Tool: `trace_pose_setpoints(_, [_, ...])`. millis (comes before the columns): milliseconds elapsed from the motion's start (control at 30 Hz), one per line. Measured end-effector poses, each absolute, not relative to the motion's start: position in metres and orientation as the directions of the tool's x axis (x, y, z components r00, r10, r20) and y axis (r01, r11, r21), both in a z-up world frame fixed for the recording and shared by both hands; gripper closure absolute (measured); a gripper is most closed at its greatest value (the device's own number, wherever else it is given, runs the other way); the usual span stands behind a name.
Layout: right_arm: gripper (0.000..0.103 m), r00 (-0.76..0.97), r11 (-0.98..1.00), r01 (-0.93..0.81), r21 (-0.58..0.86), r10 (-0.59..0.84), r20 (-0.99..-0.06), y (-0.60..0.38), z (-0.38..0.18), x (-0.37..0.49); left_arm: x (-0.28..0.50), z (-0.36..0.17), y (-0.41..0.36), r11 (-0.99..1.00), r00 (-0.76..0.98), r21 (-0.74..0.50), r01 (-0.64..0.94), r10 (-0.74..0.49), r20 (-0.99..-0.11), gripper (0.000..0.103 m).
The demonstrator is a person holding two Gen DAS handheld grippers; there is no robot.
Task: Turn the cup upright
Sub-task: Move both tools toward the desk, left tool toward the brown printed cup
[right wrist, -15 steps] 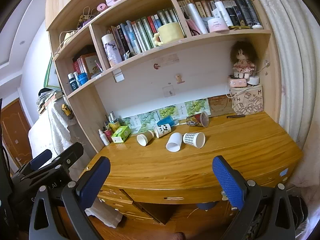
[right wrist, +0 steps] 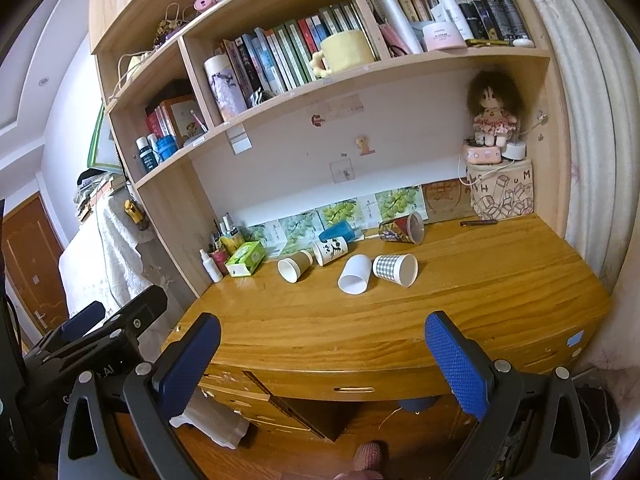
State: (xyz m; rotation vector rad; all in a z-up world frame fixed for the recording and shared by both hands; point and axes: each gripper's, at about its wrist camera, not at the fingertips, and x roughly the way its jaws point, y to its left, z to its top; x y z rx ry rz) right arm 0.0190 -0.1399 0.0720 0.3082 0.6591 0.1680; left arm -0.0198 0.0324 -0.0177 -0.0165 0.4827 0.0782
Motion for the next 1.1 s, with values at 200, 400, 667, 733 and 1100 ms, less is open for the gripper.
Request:
trace_pose_setpoints(200, [0.001, 0.764, 0.944, -0.033, 0.329, 0.236, -0.600, -0.140, 0.066, 0.034, 0.005, -0.024, 0.030, 0.999, 0.871, -0.006, -0.052, 0.042, -0.490, 0.002])
trace_pose_setpoints(400, [0.001, 0.749, 0.946, 0.018, 0.323, 0.201, -0.632, -0.144, 0.056, 0.060, 0.049, -0.033, 0.026, 1.000, 0.842, -0.006, -0.006, 0.002, -0.539, 0.002])
trace_pose_setpoints(667, [0.001, 0.715, 0.934, 0.089, 0.347, 0.183, -0.675, -0.152, 0.035, 0.116, 0.116, -0.040, 0.020, 0.999, 0.813, 0.003, 0.050, -0.039, -0.580, 0.002])
trace_pose_setpoints(733, [0.001, 0.708, 0.930, 0.108, 0.350, 0.175, -0.684, -0.155, 0.030, 0.132, 0.135, -0.040, 0.017, 0.998, 0.804, 0.011, 0.068, -0.048, -0.593, 0.002])
trace_pose_setpoints(1100, [0.001, 0.640, 0.874, 0.260, 0.411, 0.163, -0.751, -0.170, -0.002, 0.219, 0.240, -0.056, -0.005, 0.967, 0.678, 0.044, 0.249, -0.142, -0.721, 0.002])
